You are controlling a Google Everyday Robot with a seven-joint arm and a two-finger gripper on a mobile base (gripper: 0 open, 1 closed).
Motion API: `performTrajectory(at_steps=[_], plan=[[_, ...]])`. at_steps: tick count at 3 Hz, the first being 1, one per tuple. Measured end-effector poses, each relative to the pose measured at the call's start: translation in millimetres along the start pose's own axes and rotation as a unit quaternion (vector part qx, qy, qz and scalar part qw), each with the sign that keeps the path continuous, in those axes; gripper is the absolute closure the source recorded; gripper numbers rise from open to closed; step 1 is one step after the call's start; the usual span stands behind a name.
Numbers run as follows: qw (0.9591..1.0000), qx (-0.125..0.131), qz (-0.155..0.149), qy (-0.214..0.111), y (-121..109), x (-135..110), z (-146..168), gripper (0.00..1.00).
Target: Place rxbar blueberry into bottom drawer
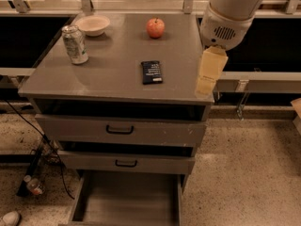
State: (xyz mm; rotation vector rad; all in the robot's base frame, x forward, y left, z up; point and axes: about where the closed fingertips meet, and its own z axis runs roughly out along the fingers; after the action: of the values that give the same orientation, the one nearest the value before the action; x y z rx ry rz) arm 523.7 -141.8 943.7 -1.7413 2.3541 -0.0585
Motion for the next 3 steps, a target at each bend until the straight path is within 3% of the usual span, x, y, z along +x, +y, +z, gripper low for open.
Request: performTrajectory(at_steps=[1, 2, 3], plan=[[0.9995, -0.006, 0.027, 0.016, -10.0, -1.5, 7.4, 0.0], [0.9995, -0.001, 0.03, 0.011, -13.9, -5.3, 8.9, 0.0], [0.9977, 0.018, 0.044, 0.048, -18.3, -9.8, 14.0, 0.0]])
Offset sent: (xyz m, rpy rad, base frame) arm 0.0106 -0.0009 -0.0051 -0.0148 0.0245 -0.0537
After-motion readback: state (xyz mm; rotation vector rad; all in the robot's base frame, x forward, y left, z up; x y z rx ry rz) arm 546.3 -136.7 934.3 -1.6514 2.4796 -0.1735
